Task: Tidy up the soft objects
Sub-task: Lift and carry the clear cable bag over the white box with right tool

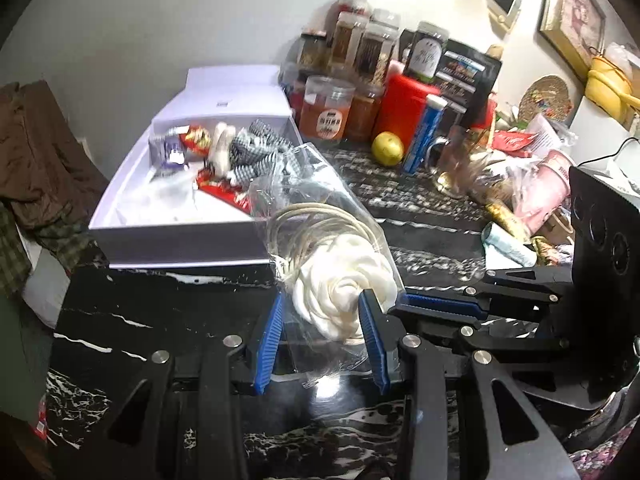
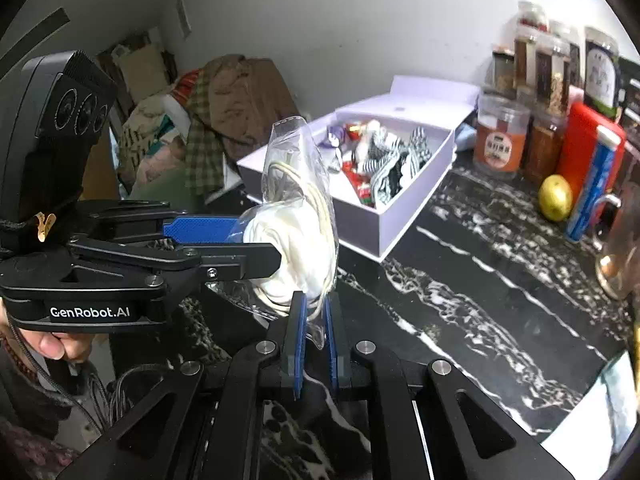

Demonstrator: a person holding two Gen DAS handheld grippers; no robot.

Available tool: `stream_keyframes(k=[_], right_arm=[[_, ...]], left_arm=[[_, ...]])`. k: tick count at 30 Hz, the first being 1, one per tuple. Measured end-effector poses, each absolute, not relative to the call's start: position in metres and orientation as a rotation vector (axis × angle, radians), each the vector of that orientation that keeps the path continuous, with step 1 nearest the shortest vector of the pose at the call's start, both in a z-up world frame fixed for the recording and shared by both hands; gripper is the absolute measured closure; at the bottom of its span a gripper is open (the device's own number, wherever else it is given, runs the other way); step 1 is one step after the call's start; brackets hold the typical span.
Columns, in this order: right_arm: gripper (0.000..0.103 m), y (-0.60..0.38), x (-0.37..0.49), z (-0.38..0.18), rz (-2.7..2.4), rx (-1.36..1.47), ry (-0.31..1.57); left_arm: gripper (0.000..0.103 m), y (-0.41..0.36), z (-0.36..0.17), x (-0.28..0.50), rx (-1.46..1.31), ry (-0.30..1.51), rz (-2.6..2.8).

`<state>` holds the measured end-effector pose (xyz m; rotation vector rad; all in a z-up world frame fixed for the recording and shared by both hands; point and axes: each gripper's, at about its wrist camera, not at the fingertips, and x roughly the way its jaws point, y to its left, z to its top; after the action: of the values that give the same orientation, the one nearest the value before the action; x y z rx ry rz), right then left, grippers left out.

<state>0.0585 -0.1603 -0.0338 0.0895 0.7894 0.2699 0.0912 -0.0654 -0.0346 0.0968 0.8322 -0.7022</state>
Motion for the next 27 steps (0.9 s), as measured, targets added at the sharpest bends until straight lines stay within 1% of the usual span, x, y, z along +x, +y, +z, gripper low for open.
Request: stream_keyframes(k=[16, 27], right_arm=[[0.094, -0.171, 0.018, 0.023, 0.223, 0.039, 0.638], [0.094, -0.185, 0.030, 0.055, 0.178, 0.009, 0.567]], left_arm=[[0.065, -0.073, 0.027, 0.049, 0.085, 0.635, -0.733], [0.065, -0.087, 0.058, 0.062, 0.091, 0.554, -0.768]])
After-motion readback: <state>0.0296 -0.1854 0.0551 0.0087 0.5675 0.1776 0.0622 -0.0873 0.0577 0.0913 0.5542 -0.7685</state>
